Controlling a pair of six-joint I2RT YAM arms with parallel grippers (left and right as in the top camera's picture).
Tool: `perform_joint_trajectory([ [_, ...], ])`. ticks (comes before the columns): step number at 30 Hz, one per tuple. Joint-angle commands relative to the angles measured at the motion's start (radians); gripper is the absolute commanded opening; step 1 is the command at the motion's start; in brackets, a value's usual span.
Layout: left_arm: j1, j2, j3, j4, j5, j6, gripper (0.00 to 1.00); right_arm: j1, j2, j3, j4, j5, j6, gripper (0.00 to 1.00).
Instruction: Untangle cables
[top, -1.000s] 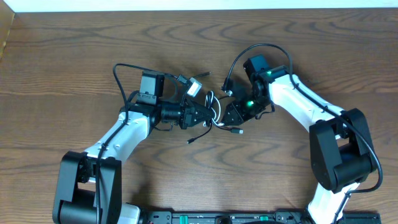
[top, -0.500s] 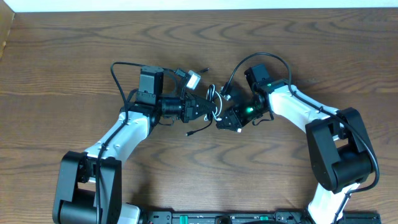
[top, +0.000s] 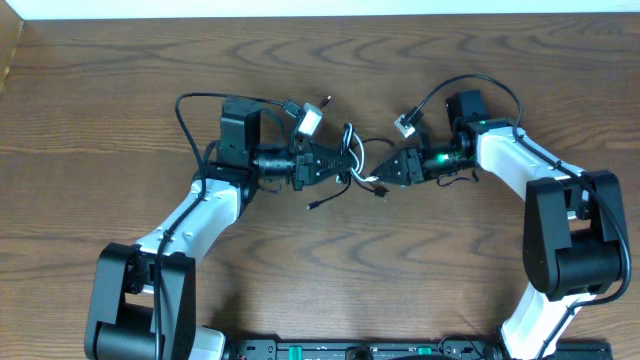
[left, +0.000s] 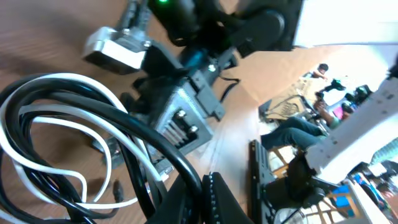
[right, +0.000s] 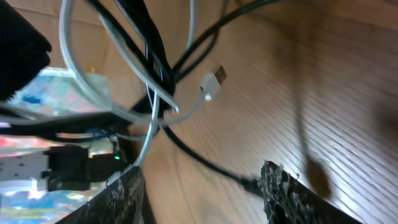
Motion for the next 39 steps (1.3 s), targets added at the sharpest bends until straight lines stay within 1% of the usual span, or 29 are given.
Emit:
perform_joint_trajectory([
  [1,0.002,-0.002,0.01,0.016,0.088,-0.014,0.07,0.039,-0.023,-0.005,0.047,-0.075,0.075,0.54],
  [3,0.002,-0.002,0.01,0.016,0.088,-0.037,0.08,0.06,-0.023,-0.005,0.092,-0.075,0.108,0.53],
  [6,0.002,-0.002,0.01,0.016,0.087,-0.039,0.07,0.088,-0.023,-0.005,0.167,-0.075,0.184,0.52],
  [8,0.002,-0.002,0.01,0.017,0.087,-0.039,0.07,0.106,-0.023,-0.005,0.201,-0.075,0.23,0.5],
  [11,0.002,-0.002,0.01,0.017,0.087,-0.039,0.07,0.129,-0.023,-0.005,0.202,-0.075,0.237,0.42],
  [15,0.002,-0.002,0.01,0.017,0.084,-0.039,0.07,0.161,-0.023,-0.006,0.174,-0.074,0.236,0.38],
  [19,0.003,-0.002,0.01,0.021,0.082,-0.039,0.07,0.183,-0.023,-0.007,0.166,-0.049,0.236,0.36],
  [22,0.003,-0.002,0.01,0.035,0.082,-0.039,0.08,0.193,-0.023,-0.009,0.162,-0.036,0.235,0.39],
  [25,0.003,-0.002,0.01,0.039,0.032,-0.045,0.07,0.19,-0.023,-0.013,0.147,-0.037,0.211,0.5],
  [26,0.003,-0.002,0.01,0.039,0.02,-0.047,0.08,0.185,-0.023,-0.013,0.142,-0.037,0.198,0.51],
  [28,0.003,-0.002,0.01,0.039,0.012,-0.047,0.08,0.167,-0.023,-0.013,0.129,-0.038,0.183,0.59],
  [30,0.003,-0.002,0.01,0.039,0.012,-0.047,0.07,0.147,-0.023,-0.013,0.123,-0.046,0.178,0.63],
  [36,0.003,-0.002,0.01,0.039,0.011,-0.047,0.07,0.115,-0.023,-0.013,0.091,-0.119,0.132,0.61],
  [39,0.003,-0.002,0.01,0.039,0.011,-0.047,0.07,0.107,-0.023,-0.013,0.063,-0.12,0.093,0.57],
])
